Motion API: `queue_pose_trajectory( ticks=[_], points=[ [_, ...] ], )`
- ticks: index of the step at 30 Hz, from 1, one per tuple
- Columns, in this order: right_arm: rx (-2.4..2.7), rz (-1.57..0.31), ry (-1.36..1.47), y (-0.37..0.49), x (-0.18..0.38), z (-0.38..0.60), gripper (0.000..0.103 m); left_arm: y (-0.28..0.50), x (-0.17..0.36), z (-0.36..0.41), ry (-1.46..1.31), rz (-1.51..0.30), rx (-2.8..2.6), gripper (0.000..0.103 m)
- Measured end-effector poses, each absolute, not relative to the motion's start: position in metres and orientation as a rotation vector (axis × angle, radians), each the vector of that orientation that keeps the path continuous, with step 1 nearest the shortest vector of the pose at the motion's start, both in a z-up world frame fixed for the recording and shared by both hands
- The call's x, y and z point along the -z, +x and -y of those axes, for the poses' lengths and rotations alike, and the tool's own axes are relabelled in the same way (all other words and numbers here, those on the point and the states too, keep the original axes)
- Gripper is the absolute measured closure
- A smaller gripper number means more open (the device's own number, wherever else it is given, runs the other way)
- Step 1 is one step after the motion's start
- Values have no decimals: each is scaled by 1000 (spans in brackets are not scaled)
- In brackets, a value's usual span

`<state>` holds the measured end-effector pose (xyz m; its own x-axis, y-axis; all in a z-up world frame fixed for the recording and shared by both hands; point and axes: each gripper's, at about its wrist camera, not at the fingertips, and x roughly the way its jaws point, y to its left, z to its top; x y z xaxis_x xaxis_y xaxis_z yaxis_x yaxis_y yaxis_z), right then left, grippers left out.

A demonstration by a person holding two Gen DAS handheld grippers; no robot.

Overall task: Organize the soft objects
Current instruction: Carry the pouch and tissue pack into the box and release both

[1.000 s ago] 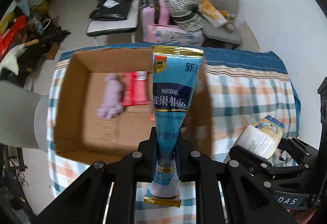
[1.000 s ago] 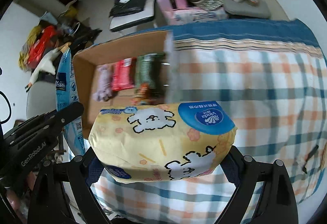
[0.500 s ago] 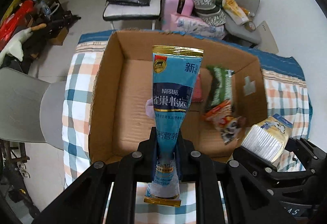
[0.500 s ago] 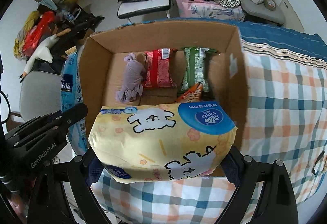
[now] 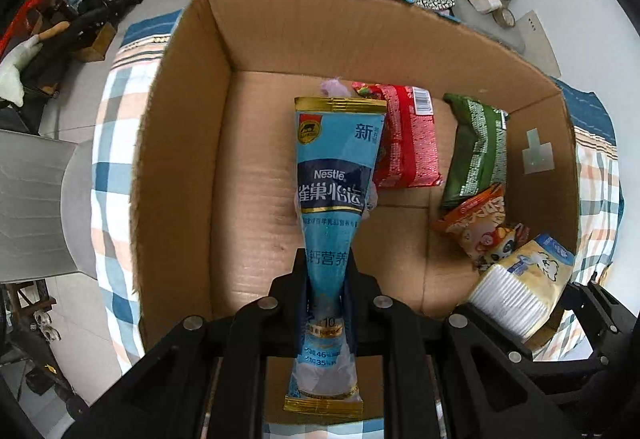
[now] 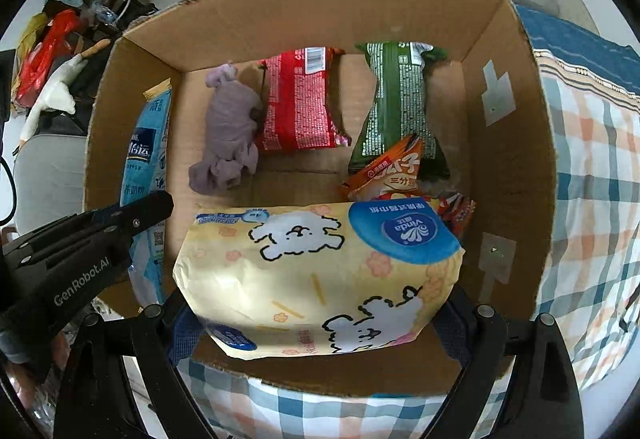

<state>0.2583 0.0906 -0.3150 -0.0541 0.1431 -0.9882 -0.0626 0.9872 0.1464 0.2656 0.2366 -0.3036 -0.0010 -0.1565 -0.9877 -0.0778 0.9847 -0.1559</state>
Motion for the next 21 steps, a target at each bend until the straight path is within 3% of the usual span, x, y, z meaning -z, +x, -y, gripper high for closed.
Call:
queue_pose_trajectory(
  ticks=[14,21],
  points=[
    [-154,-1664,53,267,330,-91,6,271,310,-234,-124,-1607,16,86],
    [-155,-1644,40,265,318,-89,3,267,297,-236,-114,-1568,-16,65]
  ],
)
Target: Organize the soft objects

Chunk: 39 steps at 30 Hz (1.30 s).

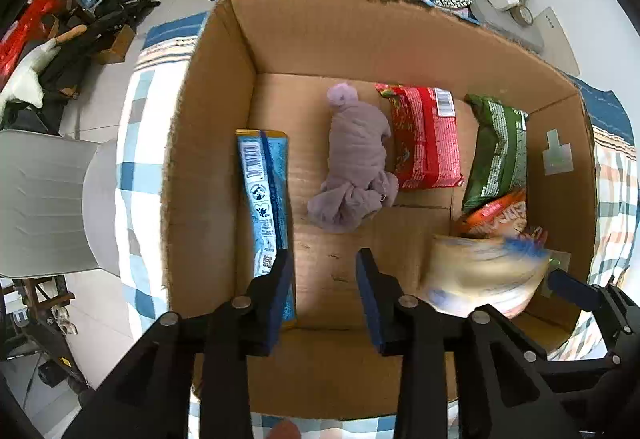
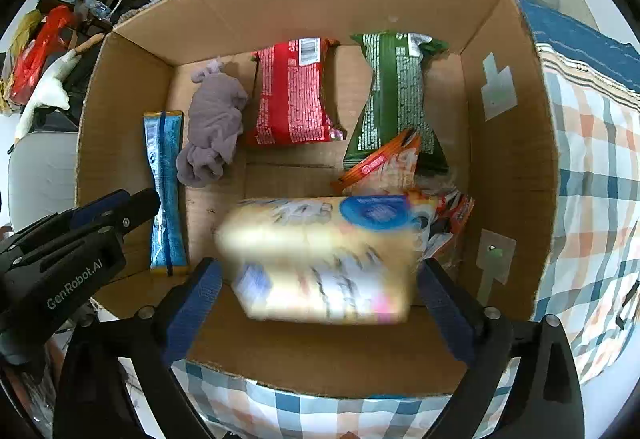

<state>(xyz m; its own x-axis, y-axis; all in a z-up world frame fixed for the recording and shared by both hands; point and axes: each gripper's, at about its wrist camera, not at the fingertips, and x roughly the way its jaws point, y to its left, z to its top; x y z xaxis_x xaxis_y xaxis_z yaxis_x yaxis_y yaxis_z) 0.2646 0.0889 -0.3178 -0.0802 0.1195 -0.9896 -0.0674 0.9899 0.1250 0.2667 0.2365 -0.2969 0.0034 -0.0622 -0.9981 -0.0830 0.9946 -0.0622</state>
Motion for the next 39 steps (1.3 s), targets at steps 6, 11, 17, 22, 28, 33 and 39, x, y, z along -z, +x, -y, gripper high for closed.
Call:
queue_pose_trajectory(
  ticks=[6,11,17,22,28,33,39],
  points=[
    [-127,-1577,-27,262,291,-89,0,261,274,-241,-101,-1502,-33,21],
    [-90,-1519,-73,257,268,-82,0,252,257,-239,-76,-1455,-47,12],
    [-46,-1490,-89,250,255,-70,0,239,242,-235,-85,-1414,-59,6],
    [-21,-1480,-93,246,254,-64,0,234,236,-233,-95,-1404,-66,6],
    [-16,-1466,-92,240,246,-60,0,227,225,-230,-94,-1378,-74,6],
    [-18,-1439,-81,231,232,-57,0,218,206,-228,-99,-1342,-78,6],
    [-17,-1352,-83,211,189,-53,0,196,158,-225,-93,-1253,-85,6]
  ],
)
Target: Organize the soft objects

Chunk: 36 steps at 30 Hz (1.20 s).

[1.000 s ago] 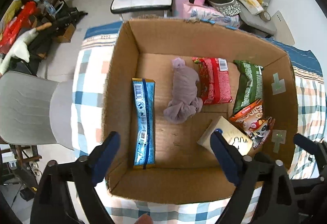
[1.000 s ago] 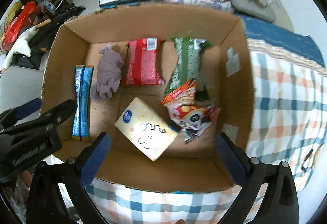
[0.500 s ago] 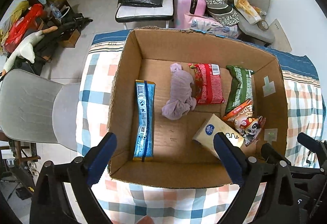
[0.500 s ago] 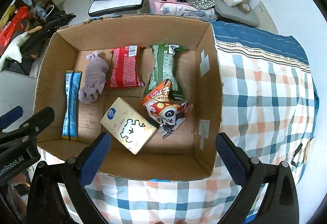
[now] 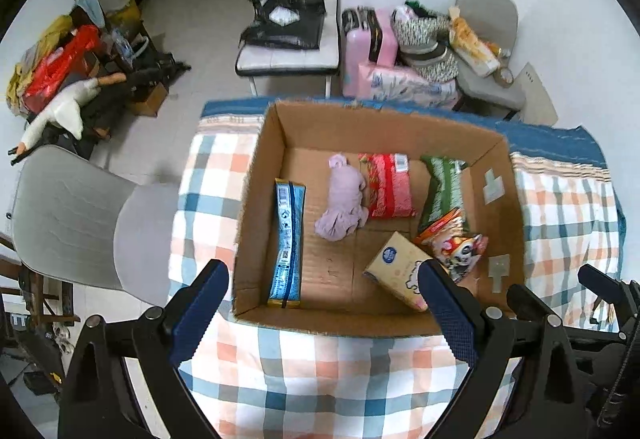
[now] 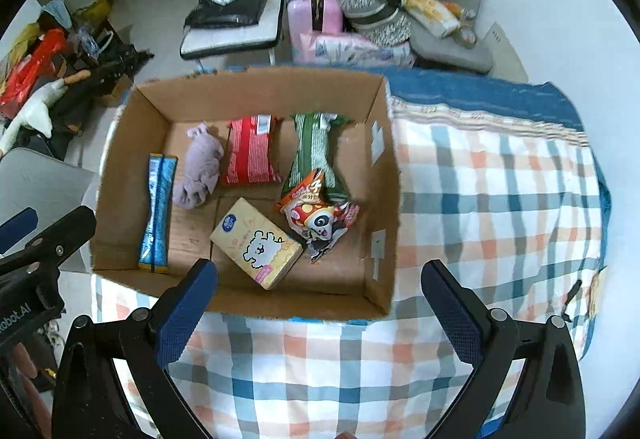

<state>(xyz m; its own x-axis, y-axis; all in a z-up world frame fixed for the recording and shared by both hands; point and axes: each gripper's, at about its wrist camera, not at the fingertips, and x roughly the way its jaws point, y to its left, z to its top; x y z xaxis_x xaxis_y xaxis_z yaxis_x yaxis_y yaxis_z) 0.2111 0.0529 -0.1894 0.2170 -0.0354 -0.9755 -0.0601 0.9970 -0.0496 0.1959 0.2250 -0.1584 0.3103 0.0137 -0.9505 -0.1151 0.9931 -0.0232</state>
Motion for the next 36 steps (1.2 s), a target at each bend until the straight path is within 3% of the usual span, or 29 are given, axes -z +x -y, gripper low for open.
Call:
queue_pose_trajectory(
  ticks=[10,20,36],
  points=[
    [-8,-1189,-70,148,86,-39,0,143,71,-222,-69,-1107,-91,6],
    [7,-1041,-55,91,4,-29,0,93,24,-218,-71,-1053,-96,6],
    [-7,-984,-50,49,-44,-24,0,53,-17,-209,-75,-1006,-77,6]
  ],
)
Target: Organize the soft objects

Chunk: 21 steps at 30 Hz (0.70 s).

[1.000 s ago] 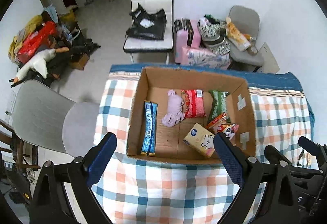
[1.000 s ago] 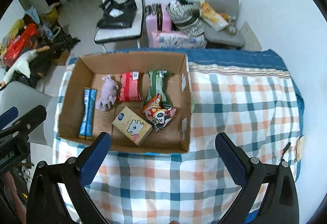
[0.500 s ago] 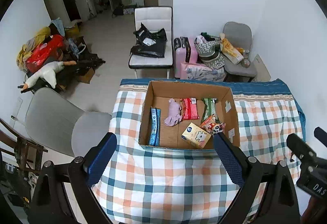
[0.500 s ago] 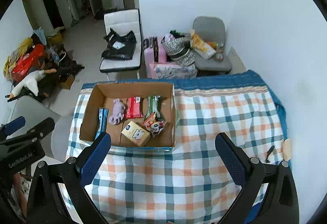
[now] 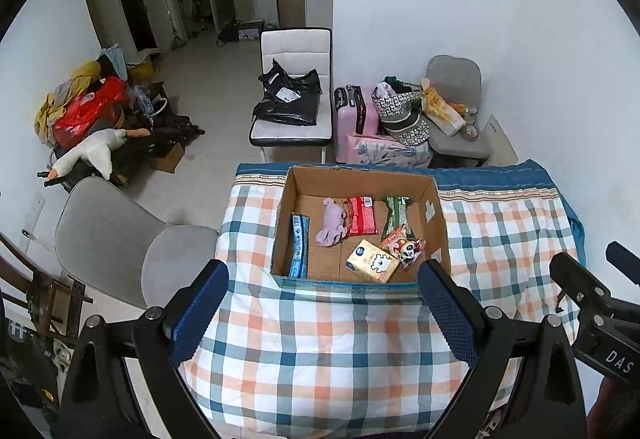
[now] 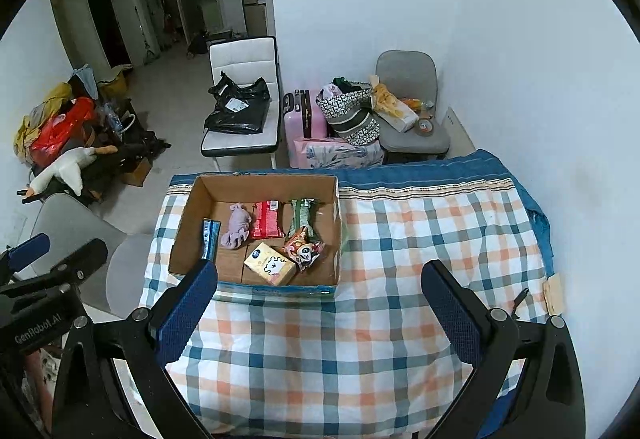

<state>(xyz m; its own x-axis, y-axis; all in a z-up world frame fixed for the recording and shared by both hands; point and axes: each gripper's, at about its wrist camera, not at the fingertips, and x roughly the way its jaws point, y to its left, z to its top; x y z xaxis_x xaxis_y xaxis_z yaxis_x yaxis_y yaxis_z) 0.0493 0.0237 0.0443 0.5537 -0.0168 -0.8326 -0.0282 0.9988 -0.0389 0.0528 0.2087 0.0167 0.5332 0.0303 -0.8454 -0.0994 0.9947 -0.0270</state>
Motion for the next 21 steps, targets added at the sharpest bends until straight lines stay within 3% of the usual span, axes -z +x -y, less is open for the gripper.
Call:
queue_pose_trajectory(
  ticks=[21],
  points=[
    [18,-982,-49,44,-47,-19,0,48,-17,-207,-78,-1017,-88,6]
  ],
)
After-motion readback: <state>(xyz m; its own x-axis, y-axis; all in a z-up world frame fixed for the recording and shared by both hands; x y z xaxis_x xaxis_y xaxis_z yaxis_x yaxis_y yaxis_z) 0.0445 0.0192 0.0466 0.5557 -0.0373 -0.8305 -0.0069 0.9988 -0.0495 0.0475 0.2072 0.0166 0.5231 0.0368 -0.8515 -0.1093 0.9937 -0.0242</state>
